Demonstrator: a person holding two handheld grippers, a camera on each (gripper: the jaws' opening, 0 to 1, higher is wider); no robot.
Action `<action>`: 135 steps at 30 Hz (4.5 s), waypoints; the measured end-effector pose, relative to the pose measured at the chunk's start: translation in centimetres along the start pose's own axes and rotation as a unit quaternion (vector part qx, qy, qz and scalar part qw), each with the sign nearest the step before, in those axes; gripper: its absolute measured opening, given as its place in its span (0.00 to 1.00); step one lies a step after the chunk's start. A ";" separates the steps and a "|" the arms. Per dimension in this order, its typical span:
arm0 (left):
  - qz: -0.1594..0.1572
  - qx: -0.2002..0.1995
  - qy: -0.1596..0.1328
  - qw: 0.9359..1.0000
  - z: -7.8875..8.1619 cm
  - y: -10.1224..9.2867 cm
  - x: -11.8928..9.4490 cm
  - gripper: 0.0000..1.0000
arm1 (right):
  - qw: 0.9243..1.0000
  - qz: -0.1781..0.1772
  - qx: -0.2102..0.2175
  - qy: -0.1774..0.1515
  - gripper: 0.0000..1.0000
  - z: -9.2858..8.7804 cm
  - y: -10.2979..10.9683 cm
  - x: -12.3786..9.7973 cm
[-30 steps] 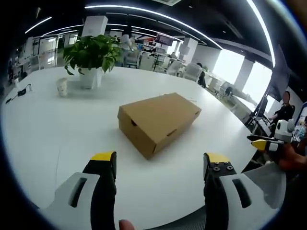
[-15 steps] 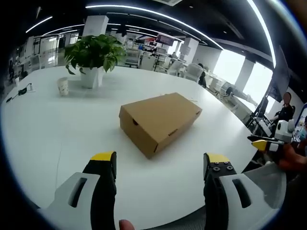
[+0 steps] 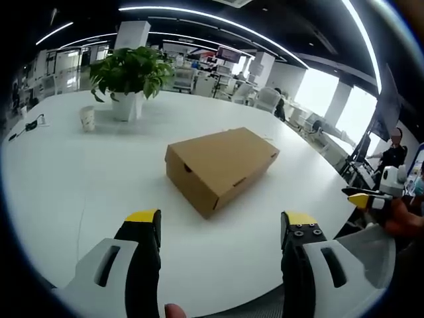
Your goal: Operate the shoe box by opening the lid, removing the specified soft item, and placing it in the target area until the item is outside and the box remains undamaged.
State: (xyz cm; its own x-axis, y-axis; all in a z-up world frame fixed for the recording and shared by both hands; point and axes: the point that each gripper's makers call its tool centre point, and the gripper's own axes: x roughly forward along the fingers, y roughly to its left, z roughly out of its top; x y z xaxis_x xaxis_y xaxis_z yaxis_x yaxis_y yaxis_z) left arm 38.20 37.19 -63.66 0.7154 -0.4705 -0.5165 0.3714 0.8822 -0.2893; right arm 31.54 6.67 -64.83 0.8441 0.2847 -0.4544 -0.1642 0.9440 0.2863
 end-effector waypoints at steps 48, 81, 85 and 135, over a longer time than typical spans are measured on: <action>-0.011 -0.003 0.022 1.000 -0.1 0.5 3.0 0.72 | 0.995 0.074 -0.051 0.034 0.78 3.2 0.3 6.0; -0.007 -0.004 0.052 0.999 0.9 1.2 11.4 0.72 | 0.977 0.126 -0.136 0.109 0.78 6.1 -2.1 18.8; -0.009 -0.002 0.059 0.998 0.8 1.1 12.3 0.73 | 0.971 0.133 -0.155 0.120 0.79 6.0 -2.6 20.2; 0.020 0.050 0.125 0.991 -1.5 3.8 13.5 0.68 | 0.942 0.168 -0.241 0.163 0.62 3.7 1.3 23.4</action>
State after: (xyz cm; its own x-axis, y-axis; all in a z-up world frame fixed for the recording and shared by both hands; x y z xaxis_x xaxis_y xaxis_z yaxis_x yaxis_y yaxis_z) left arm 48.44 34.18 -72.94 0.5668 -0.4134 -0.7126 0.4116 0.8914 -0.1897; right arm 52.98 13.97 -72.02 0.5136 0.5434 -0.6640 -0.6732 0.7350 0.0808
